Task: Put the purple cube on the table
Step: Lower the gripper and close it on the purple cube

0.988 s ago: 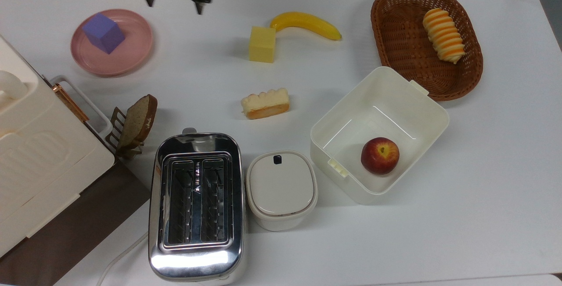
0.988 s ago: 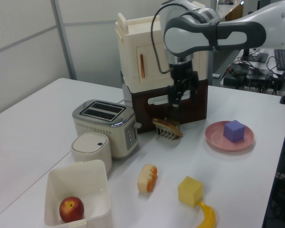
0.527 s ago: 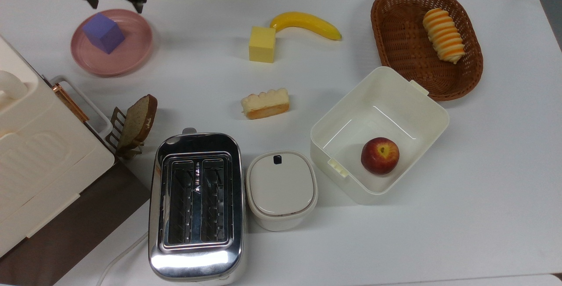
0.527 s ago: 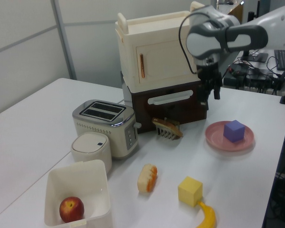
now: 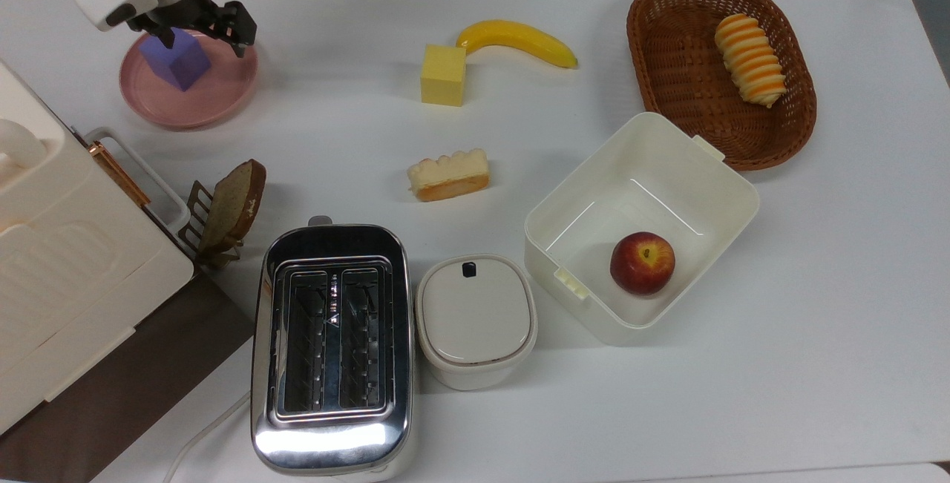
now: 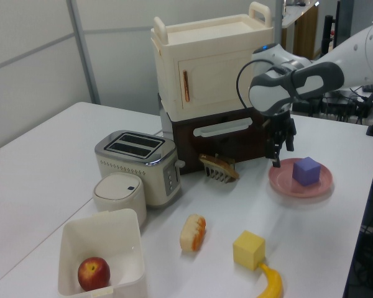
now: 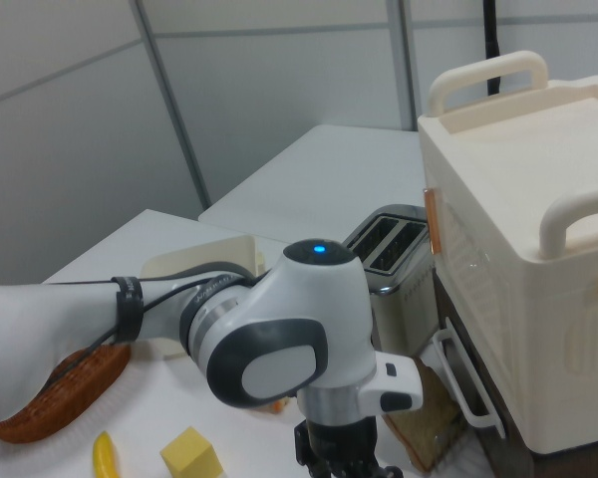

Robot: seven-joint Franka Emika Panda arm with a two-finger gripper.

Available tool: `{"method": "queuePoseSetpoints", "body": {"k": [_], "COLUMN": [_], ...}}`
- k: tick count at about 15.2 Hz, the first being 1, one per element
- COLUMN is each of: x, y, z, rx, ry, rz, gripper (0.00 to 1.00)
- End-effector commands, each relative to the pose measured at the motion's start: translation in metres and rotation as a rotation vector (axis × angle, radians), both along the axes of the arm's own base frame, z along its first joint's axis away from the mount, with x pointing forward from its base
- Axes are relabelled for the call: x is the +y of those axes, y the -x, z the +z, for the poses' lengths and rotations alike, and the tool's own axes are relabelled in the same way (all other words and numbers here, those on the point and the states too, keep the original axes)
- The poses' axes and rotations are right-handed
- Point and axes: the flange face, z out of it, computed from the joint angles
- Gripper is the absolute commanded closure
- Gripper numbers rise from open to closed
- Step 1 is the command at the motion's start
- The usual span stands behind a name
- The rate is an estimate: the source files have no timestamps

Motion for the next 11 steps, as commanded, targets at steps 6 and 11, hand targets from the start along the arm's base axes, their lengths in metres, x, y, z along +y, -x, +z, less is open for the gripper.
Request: {"method": "queuePoseSetpoints", "body": {"k": [6,11], "x": [-0.013,-0.068], "y": [0.01,0.047], "z": [-0.03,-0.023], "rx": [0.026,0.051], "ry": [0.057,0.048], "rz": [0.045,0.012], "gripper": [0.0,0.0]}}
